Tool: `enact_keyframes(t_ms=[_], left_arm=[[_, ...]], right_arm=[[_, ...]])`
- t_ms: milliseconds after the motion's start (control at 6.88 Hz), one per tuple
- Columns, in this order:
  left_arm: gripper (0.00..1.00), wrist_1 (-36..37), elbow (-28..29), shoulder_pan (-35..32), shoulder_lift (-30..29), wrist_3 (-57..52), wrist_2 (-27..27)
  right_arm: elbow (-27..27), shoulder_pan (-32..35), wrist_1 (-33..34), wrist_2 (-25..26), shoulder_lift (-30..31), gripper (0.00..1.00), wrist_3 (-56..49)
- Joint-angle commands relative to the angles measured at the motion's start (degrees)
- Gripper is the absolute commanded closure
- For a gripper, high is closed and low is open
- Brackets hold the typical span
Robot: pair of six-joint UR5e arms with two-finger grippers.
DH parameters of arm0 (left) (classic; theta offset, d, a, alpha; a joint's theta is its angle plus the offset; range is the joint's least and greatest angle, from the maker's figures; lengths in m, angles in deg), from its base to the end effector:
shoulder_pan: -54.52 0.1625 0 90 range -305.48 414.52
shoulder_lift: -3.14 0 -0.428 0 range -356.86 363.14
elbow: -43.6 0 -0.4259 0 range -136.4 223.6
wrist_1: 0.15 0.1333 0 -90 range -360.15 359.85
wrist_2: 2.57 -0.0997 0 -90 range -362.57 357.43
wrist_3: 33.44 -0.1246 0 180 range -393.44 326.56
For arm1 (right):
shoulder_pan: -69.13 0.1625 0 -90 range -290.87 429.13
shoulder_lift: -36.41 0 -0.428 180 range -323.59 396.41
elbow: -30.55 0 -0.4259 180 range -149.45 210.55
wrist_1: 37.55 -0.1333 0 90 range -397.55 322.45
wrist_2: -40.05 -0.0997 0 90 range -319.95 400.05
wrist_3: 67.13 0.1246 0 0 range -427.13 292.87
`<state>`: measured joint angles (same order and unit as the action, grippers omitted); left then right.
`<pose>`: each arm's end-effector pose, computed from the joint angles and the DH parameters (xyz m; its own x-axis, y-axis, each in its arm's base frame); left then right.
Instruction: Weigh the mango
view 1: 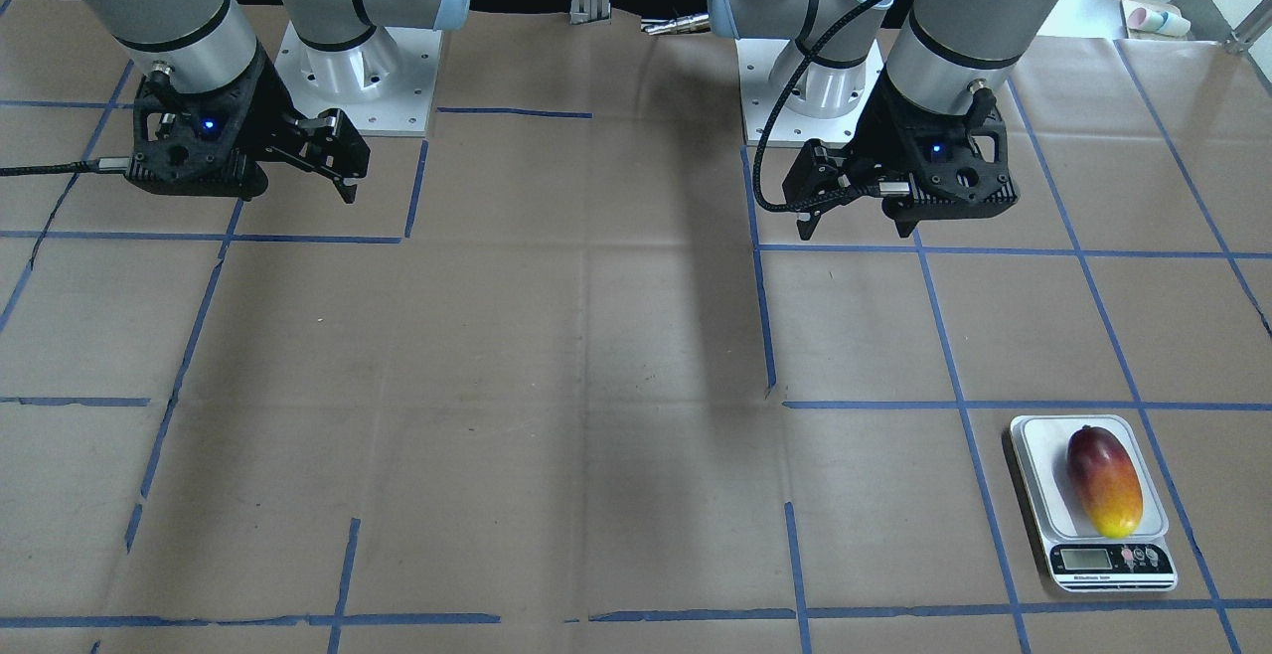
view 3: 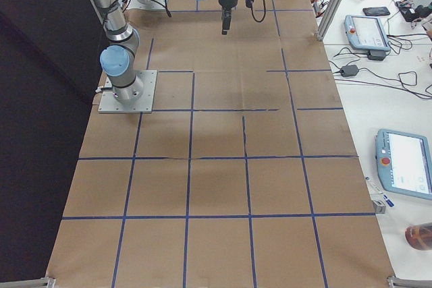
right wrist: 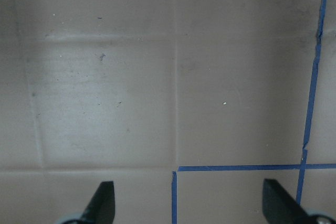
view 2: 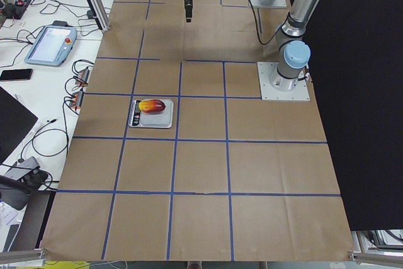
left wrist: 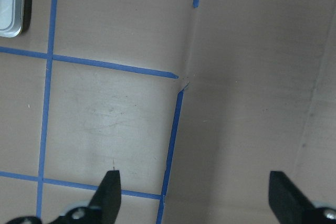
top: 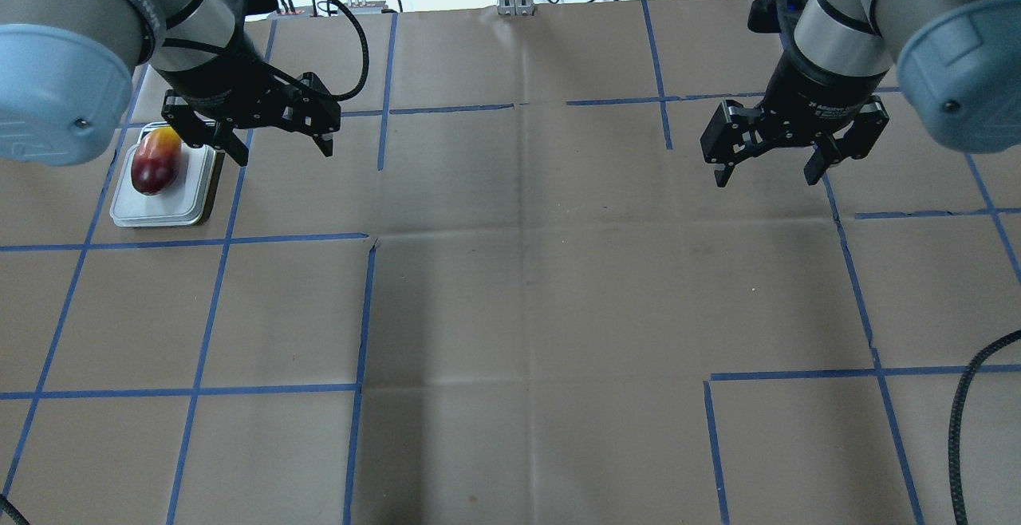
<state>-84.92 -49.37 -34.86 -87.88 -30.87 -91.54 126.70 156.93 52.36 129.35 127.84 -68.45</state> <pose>-0.1297 -0.5363 0.4384 -0.9983 -0.0552 0.0189 -0.0556 0.9982 -0.0208 0.1154 -0.5075 0.4228 -0.9998 0.0165 -0.0141 0.0152 0.9964 0.0835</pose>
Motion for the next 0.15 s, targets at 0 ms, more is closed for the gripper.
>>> enact_keyframes(t_ms=[0], left_arm=[[0.00,-0.05,-0.11,0.00,0.05,-0.90,0.02]], right_arm=[[0.00,0.00,0.00,0.00,-0.03,0.00,0.00]])
